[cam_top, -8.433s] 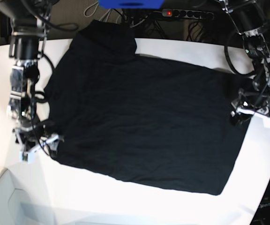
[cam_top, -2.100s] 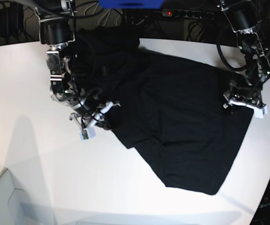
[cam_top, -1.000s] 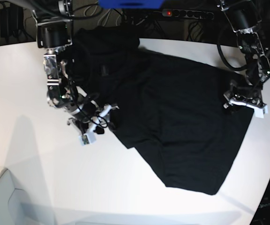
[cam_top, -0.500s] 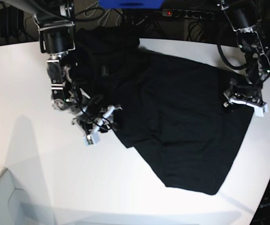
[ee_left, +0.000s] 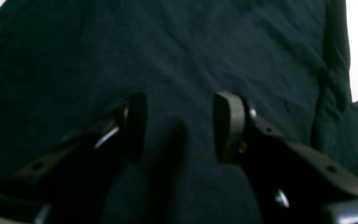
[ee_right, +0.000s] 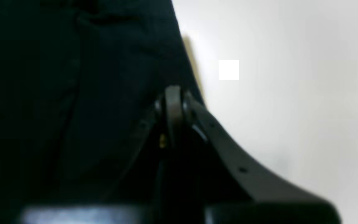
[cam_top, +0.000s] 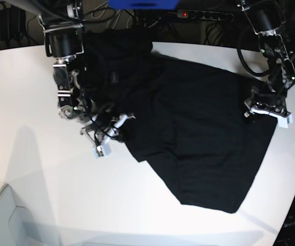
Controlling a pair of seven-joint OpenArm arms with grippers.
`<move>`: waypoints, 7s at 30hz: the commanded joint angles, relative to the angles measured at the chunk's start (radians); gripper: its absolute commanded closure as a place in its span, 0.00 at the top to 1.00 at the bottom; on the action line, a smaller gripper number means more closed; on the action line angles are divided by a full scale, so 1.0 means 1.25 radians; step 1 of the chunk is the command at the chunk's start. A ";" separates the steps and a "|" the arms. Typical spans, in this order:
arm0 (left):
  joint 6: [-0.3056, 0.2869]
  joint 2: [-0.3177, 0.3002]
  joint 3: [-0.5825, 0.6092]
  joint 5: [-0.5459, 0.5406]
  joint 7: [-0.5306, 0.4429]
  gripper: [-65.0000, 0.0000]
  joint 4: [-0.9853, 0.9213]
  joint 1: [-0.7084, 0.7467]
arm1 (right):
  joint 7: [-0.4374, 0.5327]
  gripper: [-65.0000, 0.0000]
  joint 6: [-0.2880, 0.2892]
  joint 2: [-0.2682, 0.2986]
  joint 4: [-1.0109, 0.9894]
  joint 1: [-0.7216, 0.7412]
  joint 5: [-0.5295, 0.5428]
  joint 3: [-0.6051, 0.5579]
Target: Layout the t-shirt on the table in an organized manner, then fold the t-shirt properly
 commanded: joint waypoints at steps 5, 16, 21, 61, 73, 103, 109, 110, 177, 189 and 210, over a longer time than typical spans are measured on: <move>-0.009 -0.011 -0.003 -0.013 -0.013 0.51 0.013 -0.010 | 0.013 0.00 0.071 0.006 0.106 0.005 0.011 0.007; -0.009 0.017 -0.003 -0.013 -0.013 0.51 0.013 -0.016 | -0.128 0.15 0.073 0.037 0.147 -0.026 0.011 0.033; -0.009 0.022 -0.002 -0.013 -0.013 0.51 0.013 -0.017 | -0.203 0.15 0.076 0.034 0.190 -0.047 0.013 0.142; -0.010 0.031 -0.003 -0.013 -0.013 0.51 0.020 0.011 | -0.468 0.61 0.193 -0.113 0.101 0.011 0.013 0.382; -0.010 0.033 -0.003 -0.013 -0.013 0.51 0.016 0.011 | -0.468 0.00 0.193 -0.116 0.100 0.028 0.013 0.382; -0.010 0.031 -0.003 -0.006 -0.013 0.51 0.016 0.055 | -0.219 0.00 0.193 0.013 0.087 0.288 0.008 0.231; -0.010 0.030 -0.003 -0.007 -0.013 0.51 0.020 0.067 | 0.007 0.00 0.193 0.064 -0.179 0.387 0.007 0.145; -0.010 0.030 -0.003 -0.011 -0.013 0.51 0.020 0.074 | 0.043 0.00 0.193 0.067 -0.221 0.406 0.007 0.144; -0.010 0.015 -0.004 -0.016 -0.003 0.51 0.257 0.179 | 0.159 0.67 -0.105 0.104 -0.272 0.212 0.007 0.120; -0.012 0.005 -0.109 -0.006 -0.002 0.51 0.340 0.247 | 0.147 0.67 -0.105 0.113 0.159 0.011 0.008 0.123; -0.012 -0.109 -0.095 0.052 -0.013 0.62 0.095 0.184 | 0.088 0.67 -0.105 -0.017 0.607 -0.566 0.011 0.179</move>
